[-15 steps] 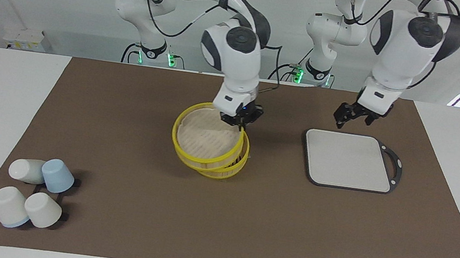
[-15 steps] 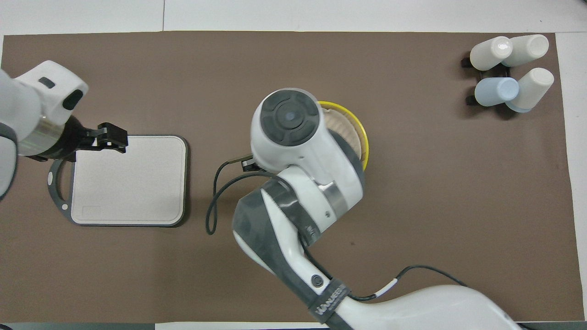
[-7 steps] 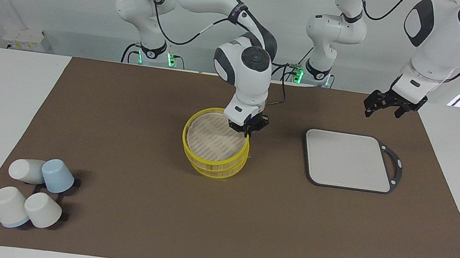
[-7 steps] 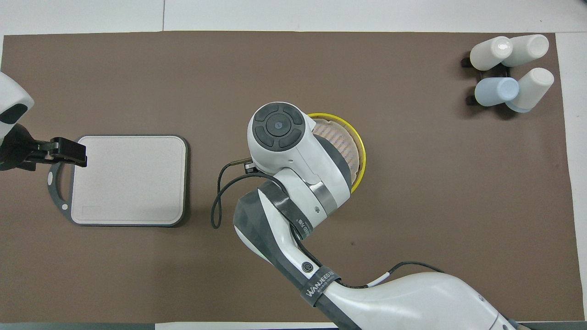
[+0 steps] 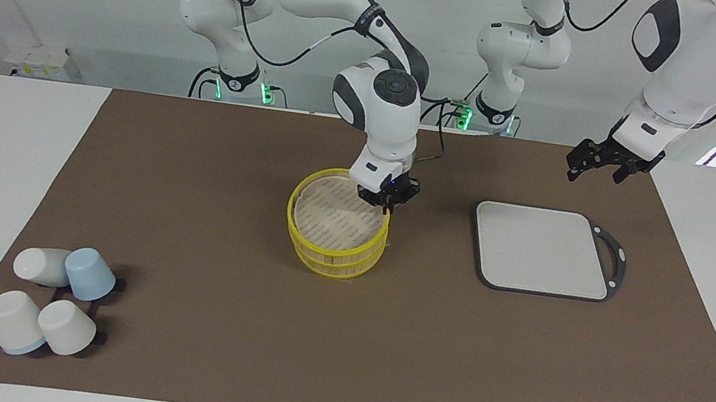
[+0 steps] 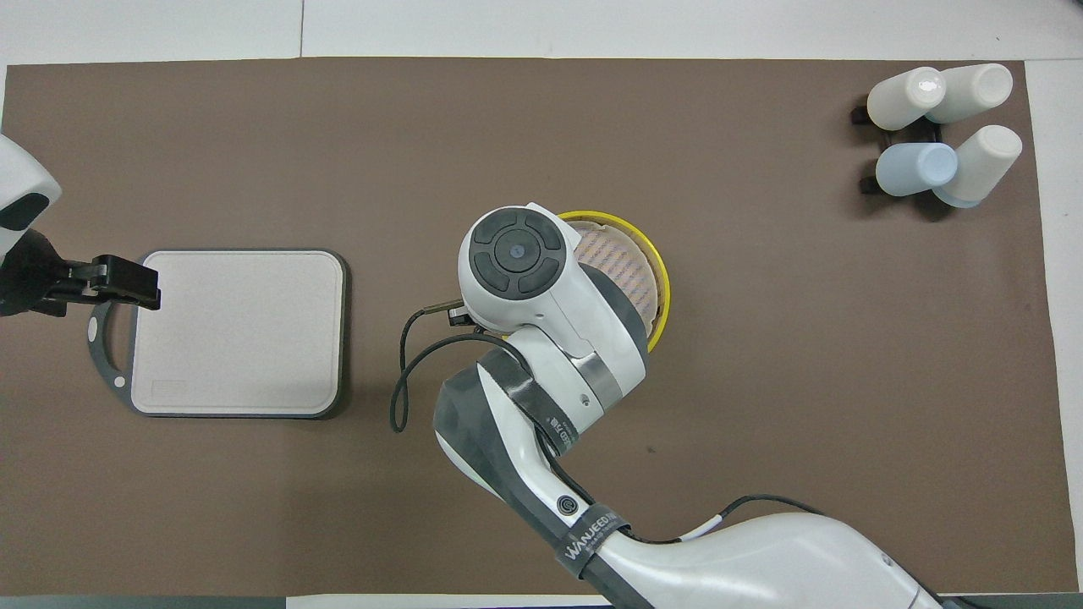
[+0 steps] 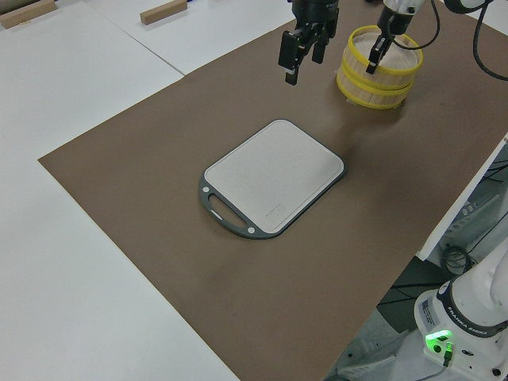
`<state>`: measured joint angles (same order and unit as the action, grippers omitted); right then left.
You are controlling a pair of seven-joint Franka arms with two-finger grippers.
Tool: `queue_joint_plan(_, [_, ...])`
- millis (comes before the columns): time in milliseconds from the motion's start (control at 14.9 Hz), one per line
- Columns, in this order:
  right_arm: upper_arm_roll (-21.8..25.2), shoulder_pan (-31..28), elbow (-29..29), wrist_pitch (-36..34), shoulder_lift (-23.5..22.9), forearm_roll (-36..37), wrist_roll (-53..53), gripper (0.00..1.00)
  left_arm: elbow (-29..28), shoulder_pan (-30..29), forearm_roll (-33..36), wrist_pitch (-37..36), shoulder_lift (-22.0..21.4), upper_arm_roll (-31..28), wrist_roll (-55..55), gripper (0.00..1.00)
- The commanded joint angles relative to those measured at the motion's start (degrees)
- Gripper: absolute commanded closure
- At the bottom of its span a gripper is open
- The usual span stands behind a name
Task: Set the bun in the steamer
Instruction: 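Lower the lid onto the steamer with the right gripper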
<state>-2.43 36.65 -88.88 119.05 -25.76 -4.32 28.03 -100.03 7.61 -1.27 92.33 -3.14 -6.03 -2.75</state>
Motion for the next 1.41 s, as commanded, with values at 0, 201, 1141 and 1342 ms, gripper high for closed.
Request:
queue_joint_plan(0, [-0.29,-0.26,-3.31,3.55,1.41,-0.08,1.06,1.0,6.15,1.89,-1.71,-3.55,1.9,-1.97,0.65,0.0])
queue_joint_plan(201, [-0.38,0.09,-6.38,6.44,2.38,-0.08,1.15,1.0,6.78,1.89,-1.8,-4.01,2.17,-1.97,0.82,0.0])
queue_joint_plan(1141, [-0.38,-0.08,-6.57,3.12,2.21,-0.08,2.38,1.0,6.96,1.8,1.54,-4.09,1.82,-1.45,2.31,0.0])
queue_joint_plan(1342, [-0.38,-0.17,-6.39,2.77,2.21,-0.08,2.38,0.89,6.87,1.8,1.63,-4.09,1.73,-1.53,2.4,0.0])
